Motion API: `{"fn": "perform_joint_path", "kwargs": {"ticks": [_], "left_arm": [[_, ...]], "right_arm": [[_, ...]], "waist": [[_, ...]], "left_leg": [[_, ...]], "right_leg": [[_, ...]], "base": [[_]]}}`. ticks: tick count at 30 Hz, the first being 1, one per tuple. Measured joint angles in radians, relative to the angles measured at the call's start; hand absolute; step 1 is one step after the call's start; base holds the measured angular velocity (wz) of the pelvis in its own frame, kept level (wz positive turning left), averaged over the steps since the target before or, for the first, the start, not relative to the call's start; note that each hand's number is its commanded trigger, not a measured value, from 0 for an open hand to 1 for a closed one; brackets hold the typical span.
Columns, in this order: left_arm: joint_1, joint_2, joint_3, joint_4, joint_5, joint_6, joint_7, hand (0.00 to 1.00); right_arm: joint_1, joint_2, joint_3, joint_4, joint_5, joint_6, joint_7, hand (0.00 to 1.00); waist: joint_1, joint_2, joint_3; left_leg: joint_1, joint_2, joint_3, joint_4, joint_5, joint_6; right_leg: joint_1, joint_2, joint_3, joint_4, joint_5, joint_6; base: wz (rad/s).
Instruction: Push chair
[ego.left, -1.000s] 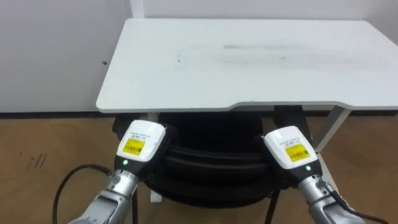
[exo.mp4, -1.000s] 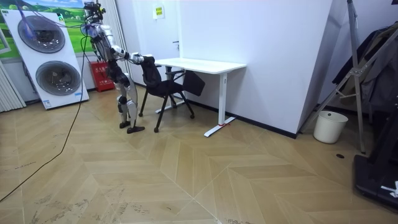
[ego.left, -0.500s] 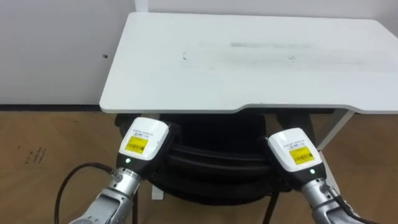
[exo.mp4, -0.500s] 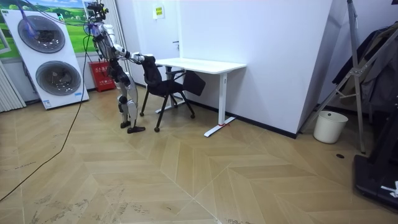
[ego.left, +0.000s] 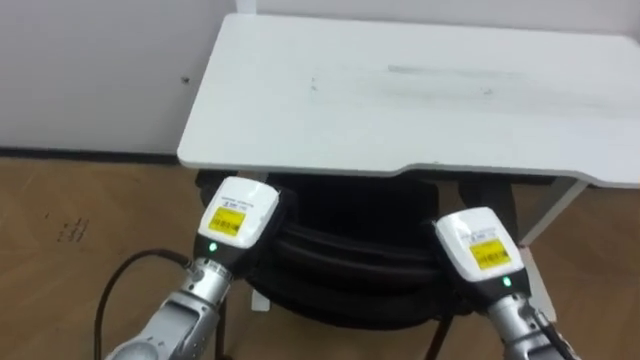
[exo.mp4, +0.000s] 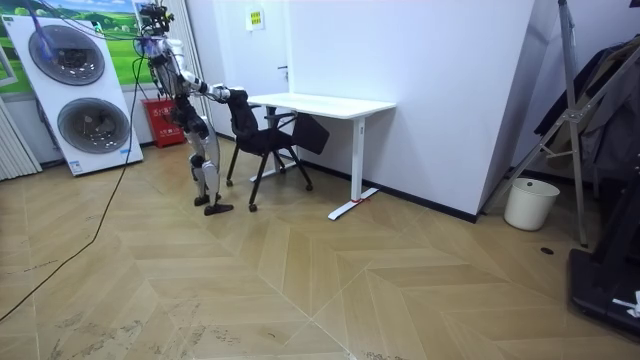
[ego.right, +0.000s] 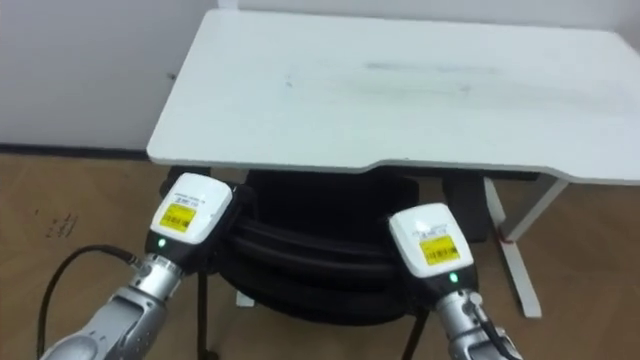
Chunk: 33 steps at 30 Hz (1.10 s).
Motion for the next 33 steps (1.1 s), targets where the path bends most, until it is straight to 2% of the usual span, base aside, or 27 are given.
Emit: {"fn": "perform_joint_path", "kwargs": {"ticks": [1,2,3,4,5,6,8,9,10,11,12,13,14,16,18,19,22,24,25,26,27,28,29,30,31,32,33], "left_arm": [[0.007,-0.001,0.005,-0.002,0.0,-0.002,0.002,1.0],[0.037,-0.002,0.017,-0.011,0.0,-0.01,-0.003,1.0],[0.039,-0.011,0.032,-0.02,0.004,-0.009,-0.012,1.0],[0.032,-0.016,0.041,-0.027,0.014,-0.007,-0.019,1.0],[0.02,-0.023,0.06,-0.039,0.043,-0.005,-0.036,1.0],[0.019,-0.036,0.082,-0.047,0.067,-0.006,-0.044,1.0],[0.047,-0.029,0.104,-0.055,0.067,-0.019,-0.041,1.0],[0.074,-0.032,0.11,-0.059,0.067,-0.025,-0.036,1.0],[0.072,-0.033,0.108,-0.057,0.068,-0.022,-0.039,1.0],[0.056,-0.036,0.099,-0.057,0.071,-0.008,-0.047,1.0],[0.035,-0.029,0.09,-0.057,0.072,-0.007,-0.051,1.0],[0.026,-0.022,0.085,-0.057,0.072,-0.007,-0.05,0.17],[0.016,-0.025,0.085,-0.056,0.071,-0.003,-0.056,0.0],[0.025,-0.036,0.083,-0.047,0.071,-0.004,-0.068,0.0],[0.042,-0.039,0.084,-0.046,0.067,0.003,-0.061,0.0],[0.044,-0.04,0.083,-0.046,0.063,0.007,-0.058,0.0],[0.051,-0.078,0.096,-0.051,-0.01,0.028,-0.038,0.0],[0.063,-0.088,0.104,-0.057,-0.112,0.026,-0.03,0.0],[0.064,-0.09,0.103,-0.057,-0.136,0.025,-0.03,0.0],[0.073,-0.096,0.103,-0.057,-0.177,0.023,-0.03,0.0],[0.077,-0.104,0.094,-0.055,-0.214,0.019,-0.037,0.0],[0.076,-0.113,0.092,-0.05,-0.239,0.018,-0.041,0.0],[0.07,-0.121,0.12,-0.043,-0.275,0.01,-0.037,0.0],[0.078,-0.118,0.135,-0.049,-0.277,0.009,-0.028,0.0],[0.079,-0.119,0.127,-0.051,-0.277,0.009,-0.03,0.0],[0.093,-0.115,0.104,-0.063,-0.278,0.009,-0.03,0.0],[0.102,-0.108,0.086,-0.065,-0.278,0.005,-0.03,0.0]], "right_arm": [[-0.002,0.001,0.007,-0.001,-0.003,0.001,0.01,1.0],[0.004,-0.002,0.009,-0.014,-0.01,-0.001,0.027,1.0],[0.009,-0.004,0.007,-0.036,-0.011,-0.002,0.041,1.0],[0.01,-0.005,0.001,-0.048,-0.011,-0.006,0.046,1.0],[0.011,-0.005,-0.005,-0.065,-0.013,-0.018,0.06,1.0],[0.009,-0.012,-0.019,-0.08,-0.026,-0.037,0.064,1.0],[0.009,0.008,-0.014,-0.091,-0.066,-0.035,0.085,1.0],[0.023,0.016,-0.014,-0.1,-0.08,-0.034,0.087,1.0],[0.032,0.015,-0.017,-0.107,-0.079,-0.033,0.089,1.0],[0.038,0.016,-0.028,-0.113,-0.077,-0.037,0.097,0.93],[0.038,0.014,-0.031,-0.115,-0.073,-0.045,0.094,0.32],[0.038,0.013,-0.032,-0.116,-0.072,-0.048,0.09,0.0],[0.038,0.015,-0.035,-0.121,-0.072,-0.046,0.083,0.0],[0.046,0.01,-0.037,-0.123,-0.073,-0.04,0.088,0.0],[0.046,0.01,-0.035,-0.123,-0.075,-0.038,0.099,0.0],[0.046,0.01,-0.034,-0.124,-0.075,-0.038,0.104,0.0],[0.045,0.01,-0.027,-0.152,-0.075,-0.02,0.125,0.0],[0.045,0.025,-0.007,-0.177,-0.076,0.001,0.143,0.0],[0.042,0.029,-0.005,-0.177,-0.076,0.008,0.148,0.0],[0.036,0.035,-0.002,-0.175,-0.077,0.016,0.16,0.0],[0.031,0.039,0.0,-0.166,-0.074,0.026,0.171,0.0],[0.021,0.035,0.001,-0.161,-0.07,0.03,0.176,0.0],[-0.03,0.025,0.015,-0.169,-0.068,0.029,0.188,0.0],[-0.054,0.031,0.02,-0.181,-0.077,0.028,0.192,0.0],[-0.052,0.032,0.019,-0.178,-0.076,0.029,0.196,0.0],[-0.038,0.032,0.013,-0.171,-0.065,0.032,0.203,0.0],[-0.028,0.037,0.009,-0.157,-0.051,0.034,0.202,0.0]], "waist": [[0.0,0.003,0.0033],[-0.002,0.037,0.0097],[-0.002,0.049,0.0103],[-0.002,0.049,0.0092],[-0.003,0.025,0.0009],[0.006,0.014,-0.0009],[0.002,0.016,-0.0001],[-0.007,0.027,0.001],[-0.003,0.033,0.0035],[-0.005,0.038,0.0057],[-0.012,0.022,0.0002],[-0.02,0.015,-0.0001],[-0.023,0.015,0.0017],[-0.022,0.01,0.0033],[-0.016,0.012,0.0074],[-0.014,0.012,0.0073],[0.017,0.006,0.0033],[0.034,0.006,0.0032],[0.034,0.006,0.0032],[0.034,0.002,0.0042],[0.033,0.018,0.0009],[0.031,0.049,0.0031],[0.04,0.044,0.0188],[0.038,0.021,0.0196],[0.033,0.025,0.0164],[0.03,0.025,0.016],[0.028,0.02,0.0149]], "left_leg": [[0.001,0.016,0.038,0.047,-0.024,-0.002],[0.006,0.046,0.068,0.071,-0.063,-0.007],[0.007,0.046,-0.031,0.053,-0.081,-0.023],[0.008,0.04,-0.089,0.027,-0.083,-0.028],[0.008,0.018,-0.126,-0.039,-0.047,-0.051],[0.006,0.006,-0.091,-0.031,-0.034,-0.04],[0.01,0.014,0.036,0.08,-0.055,-0.029],[0.025,0.04,0.07,0.069,-0.066,-0.028],[0.033,0.043,0.042,0.051,-0.068,-0.029],[0.043,0.046,-0.076,0.003,-0.062,-0.039],[0.051,0.043,-0.152,-0.061,-0.043,-0.071],[0.05,0.044,-0.157,-0.085,-0.033,-0.083],[0.044,0.057,-0.128,-0.092,-0.025,-0.089],[0.026,0.071,0.009,-0.001,-0.026,-0.079],[0.022,0.072,0.049,0.029,-0.025,-0.078],[0.025,0.068,0.058,0.027,-0.024,-0.079],[0.031,0.064,0.077,0.0,-0.015,-0.077],[0.036,0.064,0.065,-0.025,0.002,-0.079],[0.038,0.062,0.066,-0.027,0.003,-0.079],[0.038,0.05,0.067,-0.022,-0.001,-0.075],[0.035,0.054,0.071,-0.013,-0.006,-0.065],[0.026,0.068,0.07,0.003,-0.006,-0.065],[-0.014,0.069,0.07,0.095,-0.045,-0.076],[-0.051,0.06,0.077,0.175,-0.091,-0.105],[-0.055,0.064,0.077,0.187,-0.099,-0.101],[-0.047,0.064,0.079,0.173,-0.101,-0.095],[-0.028,0.056,0.095,0.125,-0.098,-0.085]], "right_leg": [[0.022,-0.006,-0.035,0.002,-0.004,0.006],[0.053,0.012,-0.081,0.027,-0.016,0.025],[0.038,0.036,-0.031,0.058,-0.026,0.035],[0.021,0.061,0.053,0.061,-0.035,0.043],[-0.01,0.087,0.181,0.039,-0.044,0.034],[-0.024,0.049,0.095,0.022,-0.044,-0.013],[0.026,0.014,-0.046,0.005,-0.044,-0.008],[0.059,0.037,-0.081,0.005,-0.037,-0.018],[0.06,0.052,-0.075,0.018,-0.038,-0.021],[0.041,0.077,0.064,0.05,-0.039,-0.02],[0.025,0.111,0.259,0.045,-0.044,-0.015],[0.025,0.125,0.316,0.028,-0.054,-0.023],[0.025,0.134,0.291,0.011,-0.059,-0.058],[0.044,0.13,0.216,-0.011,-0.075,-0.075],[0.059,0.135,0.212,-0.016,-0.081,-0.086],[0.06,0.137,0.211,-0.016,-0.082,-0.092],[0.056,0.148,0.182,-0.019,-0.076,-0.126],[0.061,0.154,0.129,-0.034,-0.075,-0.131],[0.062,0.154,0.124,-0.034,-0.075,-0.13],[0.063,0.152,0.117,-0.033,-0.09,-0.098],[0.058,0.16,0.138,-0.004,-0.104,0.026],[0.026,0.169,0.234,0.072,-0.115,0.089],[-0.095,0.159,0.483,0.29,-0.19,0.027],[-0.144,0.156,0.481,0.354,-0.238,-0.062],[-0.135,0.156,0.467,0.345,-0.238,-0.062],[-0.1,0.156,0.437,0.289,-0.221,-0.034],[-0.063,0.158,0.419,0.211,-0.184,0.006]], "base": [[-0.04],[0.11],[0.31],[0.56],[0.37],[0.23],[-0.1],[0.17],[0.67],[0.81],[0.86],[0.79],[0.58],[0.4],[0.09],[0.0],[-0.05],[0.05],[0.24],[0.27],[0.17],[-0.23],[-0.42],[-0.26],[0.37],[0.73],[0.7]]}}
